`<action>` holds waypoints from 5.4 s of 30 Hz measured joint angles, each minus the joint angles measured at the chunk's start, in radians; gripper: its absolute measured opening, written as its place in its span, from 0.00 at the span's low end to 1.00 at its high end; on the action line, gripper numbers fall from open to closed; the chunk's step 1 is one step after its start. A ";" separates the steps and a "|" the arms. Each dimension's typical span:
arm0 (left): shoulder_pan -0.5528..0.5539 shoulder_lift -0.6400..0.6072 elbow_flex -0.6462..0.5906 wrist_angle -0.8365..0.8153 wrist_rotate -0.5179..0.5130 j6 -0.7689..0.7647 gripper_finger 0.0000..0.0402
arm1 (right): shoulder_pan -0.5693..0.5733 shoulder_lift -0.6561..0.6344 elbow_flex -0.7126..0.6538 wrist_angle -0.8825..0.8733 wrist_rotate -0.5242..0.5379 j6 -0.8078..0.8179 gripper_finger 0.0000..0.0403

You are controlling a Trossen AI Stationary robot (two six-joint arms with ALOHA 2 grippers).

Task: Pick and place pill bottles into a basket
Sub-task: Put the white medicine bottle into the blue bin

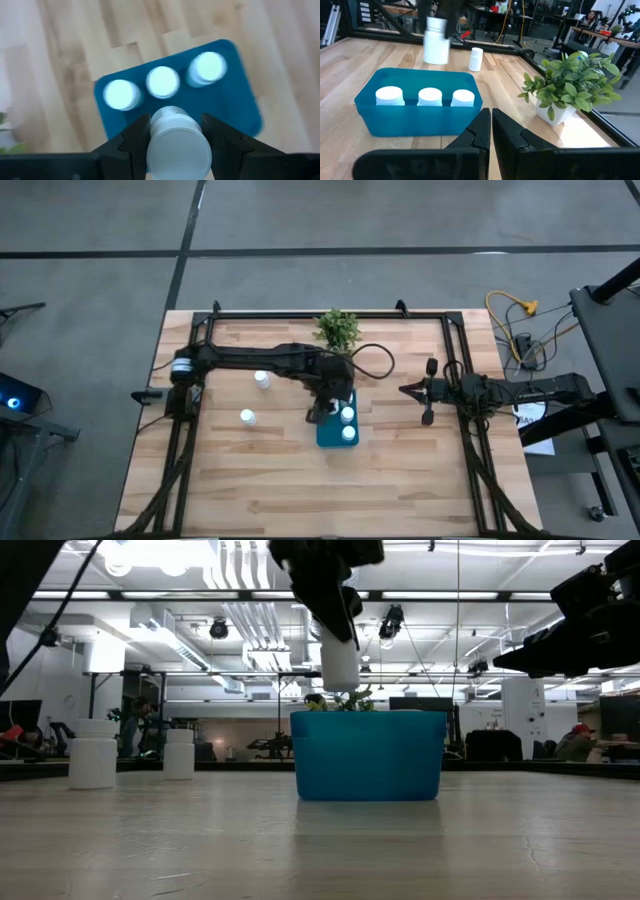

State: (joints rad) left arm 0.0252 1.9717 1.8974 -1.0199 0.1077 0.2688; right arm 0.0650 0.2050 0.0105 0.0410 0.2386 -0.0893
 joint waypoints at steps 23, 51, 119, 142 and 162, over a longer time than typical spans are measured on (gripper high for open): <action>0.094 0.053 -0.062 0.021 -0.058 -0.024 0.35 | -0.001 0.008 0.000 0.000 -0.001 0.019 0.02; 0.091 0.059 -0.216 0.185 -0.028 -0.055 0.35 | -0.001 0.026 0.000 0.000 -0.001 0.031 0.02; 0.091 0.059 -0.215 0.200 -0.035 -0.159 0.41 | -0.001 0.028 0.000 0.000 -0.001 0.036 0.02; 0.091 0.059 -0.214 0.200 -0.036 -0.184 0.41 | -0.001 0.028 0.000 0.000 -0.001 0.037 0.02; 0.087 0.059 -0.211 0.194 -0.040 -0.021 0.41 | 0.000 0.028 0.000 0.000 -0.003 0.030 0.02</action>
State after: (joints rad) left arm 0.1123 2.0304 1.6868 -0.8262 0.0681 0.2474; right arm 0.0647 0.2329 0.0104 0.0410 0.2359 -0.0597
